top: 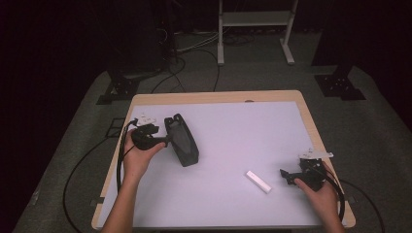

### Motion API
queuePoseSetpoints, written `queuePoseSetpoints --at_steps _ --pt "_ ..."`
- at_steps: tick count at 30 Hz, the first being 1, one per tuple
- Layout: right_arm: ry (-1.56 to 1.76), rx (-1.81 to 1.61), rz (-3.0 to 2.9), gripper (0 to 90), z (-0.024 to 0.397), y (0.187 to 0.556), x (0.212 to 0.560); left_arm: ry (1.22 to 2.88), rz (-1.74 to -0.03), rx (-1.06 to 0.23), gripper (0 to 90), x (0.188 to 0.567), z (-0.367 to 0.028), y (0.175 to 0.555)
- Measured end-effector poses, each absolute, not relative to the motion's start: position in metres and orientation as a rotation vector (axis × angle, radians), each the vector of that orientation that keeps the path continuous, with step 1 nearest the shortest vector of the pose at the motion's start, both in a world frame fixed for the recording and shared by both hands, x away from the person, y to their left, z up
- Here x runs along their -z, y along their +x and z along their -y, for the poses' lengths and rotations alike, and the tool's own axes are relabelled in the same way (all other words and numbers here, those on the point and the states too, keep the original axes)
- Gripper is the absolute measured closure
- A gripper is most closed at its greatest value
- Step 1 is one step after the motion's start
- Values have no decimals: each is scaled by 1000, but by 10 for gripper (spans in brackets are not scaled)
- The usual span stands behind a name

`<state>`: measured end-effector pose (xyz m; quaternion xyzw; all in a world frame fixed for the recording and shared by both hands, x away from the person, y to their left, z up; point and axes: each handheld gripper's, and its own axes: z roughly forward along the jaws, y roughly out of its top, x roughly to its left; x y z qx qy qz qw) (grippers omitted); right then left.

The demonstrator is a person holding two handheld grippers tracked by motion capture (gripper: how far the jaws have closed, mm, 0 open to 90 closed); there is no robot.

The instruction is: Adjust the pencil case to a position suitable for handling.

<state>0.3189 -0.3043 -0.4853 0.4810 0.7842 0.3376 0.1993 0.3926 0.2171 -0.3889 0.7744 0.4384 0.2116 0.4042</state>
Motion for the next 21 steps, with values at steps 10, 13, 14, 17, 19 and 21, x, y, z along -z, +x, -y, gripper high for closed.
queuePoseSetpoints --at_steps 10,13,14,17,19,21 --pt "1345 -944 -2193 48 304 319 485 1973 -1142 -537 294 394 -209 409" --pt "1346 -944 -2193 48 304 319 485 1986 -1162 -528 293 399 -205 411" --pt "1346 -944 -2193 48 304 319 485 1997 -1164 -530 293 399 -205 411" --pt "1345 -944 -2194 48 304 319 485 2009 -1177 -533 290 403 -203 413" --pt "1345 -944 -2193 48 304 319 485 2011 -1187 -529 286 405 -203 413" --pt "1345 -944 -2193 48 304 319 485 2011 -1197 -519 284 408 -205 414"
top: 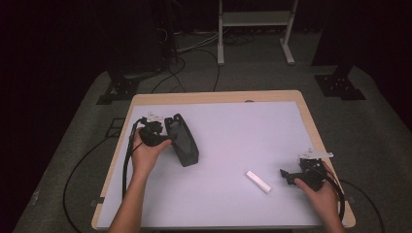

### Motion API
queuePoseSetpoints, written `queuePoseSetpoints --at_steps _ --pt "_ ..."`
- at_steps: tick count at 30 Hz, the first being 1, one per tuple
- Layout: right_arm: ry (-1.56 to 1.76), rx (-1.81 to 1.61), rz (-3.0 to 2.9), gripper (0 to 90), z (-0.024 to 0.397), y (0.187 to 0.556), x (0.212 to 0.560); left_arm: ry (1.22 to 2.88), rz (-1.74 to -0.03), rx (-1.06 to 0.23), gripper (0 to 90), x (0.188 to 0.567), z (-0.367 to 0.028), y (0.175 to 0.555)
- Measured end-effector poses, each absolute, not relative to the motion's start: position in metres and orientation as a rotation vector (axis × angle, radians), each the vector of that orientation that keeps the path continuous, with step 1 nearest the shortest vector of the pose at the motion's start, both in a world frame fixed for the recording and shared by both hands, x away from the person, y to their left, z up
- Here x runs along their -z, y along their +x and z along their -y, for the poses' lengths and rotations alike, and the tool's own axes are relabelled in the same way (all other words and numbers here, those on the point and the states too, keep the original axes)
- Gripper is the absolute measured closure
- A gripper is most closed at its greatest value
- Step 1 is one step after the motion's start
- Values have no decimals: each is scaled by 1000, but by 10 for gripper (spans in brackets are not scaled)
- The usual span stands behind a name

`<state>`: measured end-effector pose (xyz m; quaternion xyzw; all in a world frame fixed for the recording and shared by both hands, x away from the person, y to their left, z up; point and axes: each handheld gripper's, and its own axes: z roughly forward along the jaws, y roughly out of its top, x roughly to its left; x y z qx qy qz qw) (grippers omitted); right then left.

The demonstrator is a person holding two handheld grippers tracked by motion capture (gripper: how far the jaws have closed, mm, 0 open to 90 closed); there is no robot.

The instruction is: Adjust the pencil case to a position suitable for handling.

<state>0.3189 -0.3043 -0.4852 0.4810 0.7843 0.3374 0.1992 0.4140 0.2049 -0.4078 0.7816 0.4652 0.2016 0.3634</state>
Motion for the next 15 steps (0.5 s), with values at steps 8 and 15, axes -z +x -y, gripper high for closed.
queuePoseSetpoints --at_steps 8,15 --pt "1345 -944 -2193 48 304 319 485 2004 -1212 -482 288 416 -207 417" --pt "1345 -944 -2193 48 304 319 485 2014 -1220 -455 325 423 -204 418"
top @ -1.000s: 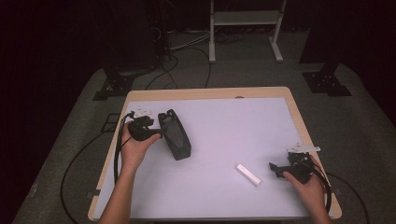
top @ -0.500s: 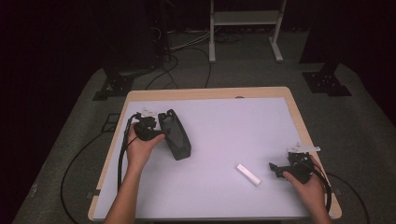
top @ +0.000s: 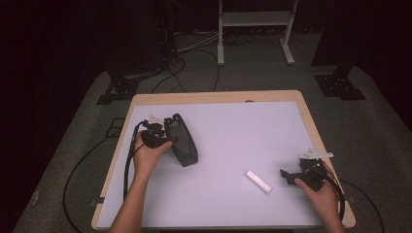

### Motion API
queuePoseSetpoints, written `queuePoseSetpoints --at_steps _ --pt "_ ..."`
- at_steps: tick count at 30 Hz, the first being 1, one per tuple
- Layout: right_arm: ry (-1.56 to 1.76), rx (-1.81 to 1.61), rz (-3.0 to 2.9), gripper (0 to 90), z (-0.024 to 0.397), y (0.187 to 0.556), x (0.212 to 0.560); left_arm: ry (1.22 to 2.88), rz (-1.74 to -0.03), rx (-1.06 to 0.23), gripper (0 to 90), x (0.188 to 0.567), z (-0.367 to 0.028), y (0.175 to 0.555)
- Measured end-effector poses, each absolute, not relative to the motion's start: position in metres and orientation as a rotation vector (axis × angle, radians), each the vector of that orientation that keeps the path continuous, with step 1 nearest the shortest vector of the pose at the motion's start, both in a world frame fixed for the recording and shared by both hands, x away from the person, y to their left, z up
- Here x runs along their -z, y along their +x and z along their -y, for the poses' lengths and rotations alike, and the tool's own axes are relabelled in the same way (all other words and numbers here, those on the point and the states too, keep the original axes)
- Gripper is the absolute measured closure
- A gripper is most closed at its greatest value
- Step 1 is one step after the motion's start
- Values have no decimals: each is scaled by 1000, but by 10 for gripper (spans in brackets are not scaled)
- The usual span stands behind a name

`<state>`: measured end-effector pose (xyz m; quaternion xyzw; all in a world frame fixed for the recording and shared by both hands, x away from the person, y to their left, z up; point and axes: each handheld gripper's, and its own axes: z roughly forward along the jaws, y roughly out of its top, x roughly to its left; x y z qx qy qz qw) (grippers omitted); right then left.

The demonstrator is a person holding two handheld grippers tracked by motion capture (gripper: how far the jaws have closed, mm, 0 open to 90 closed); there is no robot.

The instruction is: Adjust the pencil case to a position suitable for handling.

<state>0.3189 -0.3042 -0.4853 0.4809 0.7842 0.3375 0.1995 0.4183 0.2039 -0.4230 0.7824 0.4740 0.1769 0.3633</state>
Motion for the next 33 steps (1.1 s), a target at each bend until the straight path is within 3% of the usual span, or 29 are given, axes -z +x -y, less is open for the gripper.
queuePoseSetpoints --at_steps 22,33 --pt "1344 -943 -2193 48 304 319 485 2021 -1192 -472 732 423 -202 417" --pt "1344 -943 -2193 48 304 319 485 2008 -1173 -453 856 418 -204 415"
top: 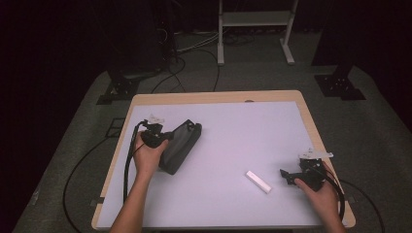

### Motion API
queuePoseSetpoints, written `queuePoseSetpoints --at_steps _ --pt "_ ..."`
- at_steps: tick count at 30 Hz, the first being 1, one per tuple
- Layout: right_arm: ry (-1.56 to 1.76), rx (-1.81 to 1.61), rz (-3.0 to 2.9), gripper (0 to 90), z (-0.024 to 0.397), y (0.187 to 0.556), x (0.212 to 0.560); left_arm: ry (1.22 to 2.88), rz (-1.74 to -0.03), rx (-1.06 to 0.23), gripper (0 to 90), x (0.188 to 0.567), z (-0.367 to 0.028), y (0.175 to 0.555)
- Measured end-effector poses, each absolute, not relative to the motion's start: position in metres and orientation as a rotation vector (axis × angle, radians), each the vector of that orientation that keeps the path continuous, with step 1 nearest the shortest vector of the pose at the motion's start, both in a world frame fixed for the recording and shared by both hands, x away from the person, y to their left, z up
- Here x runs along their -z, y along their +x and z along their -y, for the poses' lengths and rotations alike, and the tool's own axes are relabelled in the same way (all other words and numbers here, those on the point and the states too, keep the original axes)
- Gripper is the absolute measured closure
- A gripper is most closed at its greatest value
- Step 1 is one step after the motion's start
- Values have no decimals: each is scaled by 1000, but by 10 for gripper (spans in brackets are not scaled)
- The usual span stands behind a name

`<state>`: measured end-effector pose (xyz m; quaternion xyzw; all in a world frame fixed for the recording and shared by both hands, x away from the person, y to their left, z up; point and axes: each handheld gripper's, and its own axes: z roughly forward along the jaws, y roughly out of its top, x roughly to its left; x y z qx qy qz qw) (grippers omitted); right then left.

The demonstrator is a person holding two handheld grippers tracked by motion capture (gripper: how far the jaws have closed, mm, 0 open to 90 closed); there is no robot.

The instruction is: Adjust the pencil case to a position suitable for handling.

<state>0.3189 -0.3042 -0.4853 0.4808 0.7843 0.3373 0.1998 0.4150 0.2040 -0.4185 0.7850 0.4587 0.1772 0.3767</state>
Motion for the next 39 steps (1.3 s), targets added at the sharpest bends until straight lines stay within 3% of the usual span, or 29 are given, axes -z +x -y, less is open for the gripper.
queuePoseSetpoints --at_steps 18,39 --pt "1343 -943 -2193 48 304 319 485 1977 -1141 -368 885 411 -204 411" --pt "1344 -943 -2193 48 304 319 485 1983 -980 -247 885 394 -182 392"
